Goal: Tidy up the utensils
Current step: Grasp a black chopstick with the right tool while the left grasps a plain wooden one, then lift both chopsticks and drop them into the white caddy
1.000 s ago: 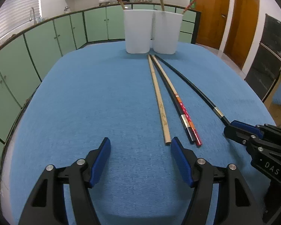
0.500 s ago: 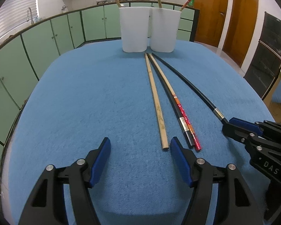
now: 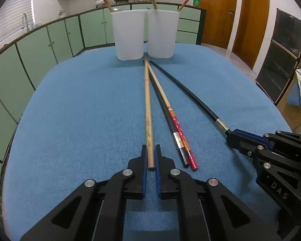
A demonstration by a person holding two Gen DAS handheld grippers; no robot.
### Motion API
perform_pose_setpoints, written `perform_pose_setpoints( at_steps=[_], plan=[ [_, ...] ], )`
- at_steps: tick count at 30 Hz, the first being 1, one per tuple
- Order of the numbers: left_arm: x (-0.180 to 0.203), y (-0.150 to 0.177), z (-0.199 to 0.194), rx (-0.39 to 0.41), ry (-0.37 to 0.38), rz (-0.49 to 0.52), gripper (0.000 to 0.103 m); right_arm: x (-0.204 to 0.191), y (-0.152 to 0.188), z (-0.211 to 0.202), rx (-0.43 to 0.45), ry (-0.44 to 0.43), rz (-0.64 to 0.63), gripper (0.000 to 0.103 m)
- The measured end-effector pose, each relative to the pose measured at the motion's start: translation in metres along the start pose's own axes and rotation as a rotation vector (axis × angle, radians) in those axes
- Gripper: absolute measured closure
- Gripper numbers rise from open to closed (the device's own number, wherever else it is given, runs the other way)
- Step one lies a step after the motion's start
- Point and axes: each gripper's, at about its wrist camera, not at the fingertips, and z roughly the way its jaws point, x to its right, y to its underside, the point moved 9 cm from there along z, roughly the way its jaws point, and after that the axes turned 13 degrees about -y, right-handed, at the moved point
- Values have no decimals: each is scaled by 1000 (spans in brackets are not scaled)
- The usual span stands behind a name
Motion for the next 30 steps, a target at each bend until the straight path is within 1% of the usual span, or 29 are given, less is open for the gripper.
perform_pose_setpoints(
  at_steps=[2, 6, 15, 18, 23, 26, 30],
  plan=[
    [-2, -1, -6, 13, 1, -6, 96, -3, -1, -6, 13, -6, -4, 97],
    [-13, -12, -30, 73, -14, -14, 96, -6, -11, -25, 50, -13, -16, 97],
    [-49, -61, -105, 255, -31, -66, 96, -15, -63, -82, 181, -13, -78, 97],
    [-54, -79, -122, 302, -18, -78, 96, -17, -82, -96, 211, -27, -93, 97],
    [-59, -106, -137, 345, 11, -81, 96, -23, -117, -112, 248, -55, -118, 97],
    [-59, -123, -142, 364, 31, -77, 96, -27, -140, -121, 262, -56, -148, 97],
    [-55, -143, -142, 383, 41, -58, 96, -30, -165, -123, 253, -61, -176, 97]
  ],
)
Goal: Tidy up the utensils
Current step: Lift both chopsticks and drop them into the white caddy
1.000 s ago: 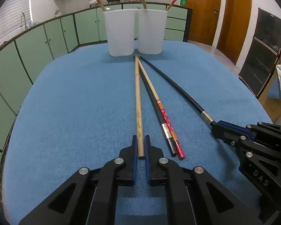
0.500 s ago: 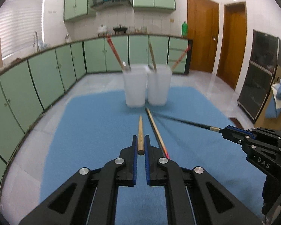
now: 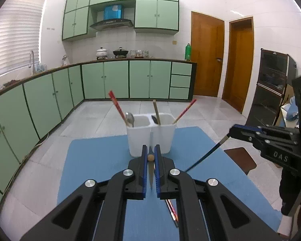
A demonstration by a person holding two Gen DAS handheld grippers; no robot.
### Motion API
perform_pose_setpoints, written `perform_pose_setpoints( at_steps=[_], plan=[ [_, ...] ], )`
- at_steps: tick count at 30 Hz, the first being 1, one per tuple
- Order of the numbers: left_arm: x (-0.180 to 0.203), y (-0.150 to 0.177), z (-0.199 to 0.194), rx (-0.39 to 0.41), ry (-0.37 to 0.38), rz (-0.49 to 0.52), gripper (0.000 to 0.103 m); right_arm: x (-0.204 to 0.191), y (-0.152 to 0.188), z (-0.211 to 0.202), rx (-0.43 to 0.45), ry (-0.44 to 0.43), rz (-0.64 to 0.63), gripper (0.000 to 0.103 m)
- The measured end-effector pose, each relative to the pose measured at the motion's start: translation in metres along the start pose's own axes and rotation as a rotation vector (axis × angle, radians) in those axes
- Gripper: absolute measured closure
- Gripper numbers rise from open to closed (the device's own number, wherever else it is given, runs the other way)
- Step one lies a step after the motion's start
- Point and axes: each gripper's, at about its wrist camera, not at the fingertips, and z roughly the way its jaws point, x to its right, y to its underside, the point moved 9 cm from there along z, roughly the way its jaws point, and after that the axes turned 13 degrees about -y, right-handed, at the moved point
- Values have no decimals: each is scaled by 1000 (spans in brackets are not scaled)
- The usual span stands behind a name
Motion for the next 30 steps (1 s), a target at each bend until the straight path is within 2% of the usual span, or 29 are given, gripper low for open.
perform_pose_setpoints(
  at_steps=[5, 11, 18, 25, 30],
  plan=[
    [5, -12, 14, -2, 16, 15, 96, 5, -21, 10, -27, -36, 6, 97],
    [1, -30, 20, 15, 24, 14, 96, 11, -54, 3, 8, -54, 0, 97],
    [-2, -90, 15, 121, 13, 11, 96, 18, -118, -15, 110, -33, -38, 97],
    [-5, -156, 31, 215, -12, -23, 96, 41, -175, -5, 207, 13, -36, 97],
    [-3, -169, 64, 215, -42, -26, 96, 69, -189, 21, 227, 41, -15, 97]
  ],
)
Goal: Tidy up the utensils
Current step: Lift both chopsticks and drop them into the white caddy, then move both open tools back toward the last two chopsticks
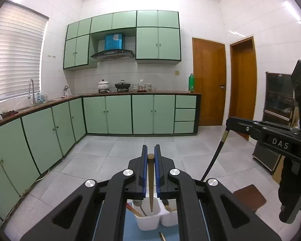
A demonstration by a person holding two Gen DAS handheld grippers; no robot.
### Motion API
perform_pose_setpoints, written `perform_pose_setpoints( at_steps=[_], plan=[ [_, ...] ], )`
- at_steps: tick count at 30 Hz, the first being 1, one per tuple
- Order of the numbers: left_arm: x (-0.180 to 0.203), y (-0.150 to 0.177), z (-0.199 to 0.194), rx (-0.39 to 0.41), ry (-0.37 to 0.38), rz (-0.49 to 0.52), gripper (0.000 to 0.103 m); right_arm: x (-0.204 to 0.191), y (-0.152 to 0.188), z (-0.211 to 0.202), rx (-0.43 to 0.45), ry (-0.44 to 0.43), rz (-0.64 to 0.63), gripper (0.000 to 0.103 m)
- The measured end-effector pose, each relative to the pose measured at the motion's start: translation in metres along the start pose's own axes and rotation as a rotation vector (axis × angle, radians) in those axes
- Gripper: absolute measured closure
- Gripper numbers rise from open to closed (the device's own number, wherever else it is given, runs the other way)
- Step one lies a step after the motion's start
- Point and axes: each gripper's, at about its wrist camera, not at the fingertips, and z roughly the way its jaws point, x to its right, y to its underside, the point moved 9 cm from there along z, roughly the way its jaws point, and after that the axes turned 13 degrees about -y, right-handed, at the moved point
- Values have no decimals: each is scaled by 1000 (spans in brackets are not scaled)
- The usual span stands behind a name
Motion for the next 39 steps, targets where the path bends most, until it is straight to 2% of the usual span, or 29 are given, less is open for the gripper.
perform_pose_setpoints(
  at_steps=[4, 7, 11, 14, 17, 21, 22, 25, 29, 32, 35, 39],
  plan=[
    [6, 17, 34, -40, -9, -3, 96, 16, 17, 30, -39, 19, 21, 97],
    [8, 35, 56, -99, -5, -19, 96, 24, 39, 51, -93, 15, 42, 97],
    [6, 54, 69, -153, -1, -18, 94, 30, 68, 67, -162, 12, 69, 95],
    [3, 60, 67, -161, -6, -10, 88, 30, 80, 64, -168, 28, 76, 85],
    [-2, 63, 58, -162, -9, -10, 86, 29, 85, 52, -153, 37, 92, 83],
    [-6, 70, 33, -148, -8, -17, 71, 28, 91, 30, -125, 55, 101, 64],
    [-8, 72, 28, -147, -9, -17, 68, 27, 95, 22, -119, 59, 102, 63],
    [-11, 86, 4, -148, -8, -16, 64, 21, 112, -1, -112, 70, 105, 52],
    [-18, 124, -25, -177, -17, -32, 56, 7, 154, -28, -118, 86, 110, 36],
    [-20, 162, -37, -239, -21, -35, 54, -1, 195, -41, -151, 101, 119, 31],
    [-19, 209, -47, -315, -26, -22, 53, -9, 235, -48, -191, 120, 138, 21],
    [-20, 263, -51, -420, -37, -12, 52, -22, 286, -45, -268, 108, 191, 20]
  ],
)
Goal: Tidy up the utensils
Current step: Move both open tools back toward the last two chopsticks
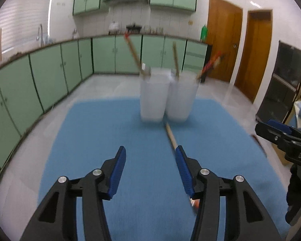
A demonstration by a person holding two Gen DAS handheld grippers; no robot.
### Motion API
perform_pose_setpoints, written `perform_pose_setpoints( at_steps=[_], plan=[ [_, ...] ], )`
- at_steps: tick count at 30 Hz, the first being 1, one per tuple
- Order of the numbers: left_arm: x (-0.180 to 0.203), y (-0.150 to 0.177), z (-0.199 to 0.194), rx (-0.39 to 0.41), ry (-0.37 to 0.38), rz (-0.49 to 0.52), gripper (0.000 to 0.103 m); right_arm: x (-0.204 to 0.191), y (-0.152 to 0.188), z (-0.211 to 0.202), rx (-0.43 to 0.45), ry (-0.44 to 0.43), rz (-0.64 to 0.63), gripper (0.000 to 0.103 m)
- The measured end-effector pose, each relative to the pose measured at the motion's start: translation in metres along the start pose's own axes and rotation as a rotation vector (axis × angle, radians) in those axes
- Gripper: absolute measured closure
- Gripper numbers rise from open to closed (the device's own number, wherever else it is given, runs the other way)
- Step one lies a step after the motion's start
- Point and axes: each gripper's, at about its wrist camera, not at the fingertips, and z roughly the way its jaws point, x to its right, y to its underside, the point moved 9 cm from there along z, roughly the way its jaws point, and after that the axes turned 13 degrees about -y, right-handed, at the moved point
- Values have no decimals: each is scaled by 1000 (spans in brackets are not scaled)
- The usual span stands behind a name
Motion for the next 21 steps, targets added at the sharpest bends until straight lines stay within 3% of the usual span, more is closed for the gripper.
perform_pose_setpoints(
  at_steps=[9, 17, 21],
  plan=[
    [-8, 58, 21, -104, -35, 1, 51, -32, 61, 26, -118, -23, 31, 20],
    [-12, 86, 27, -150, -51, -7, 51, -51, 88, 38, -193, -32, 6, 20],
    [-17, 91, 27, -167, -60, -22, 50, -60, 94, 43, -226, -42, -9, 28]
  ],
)
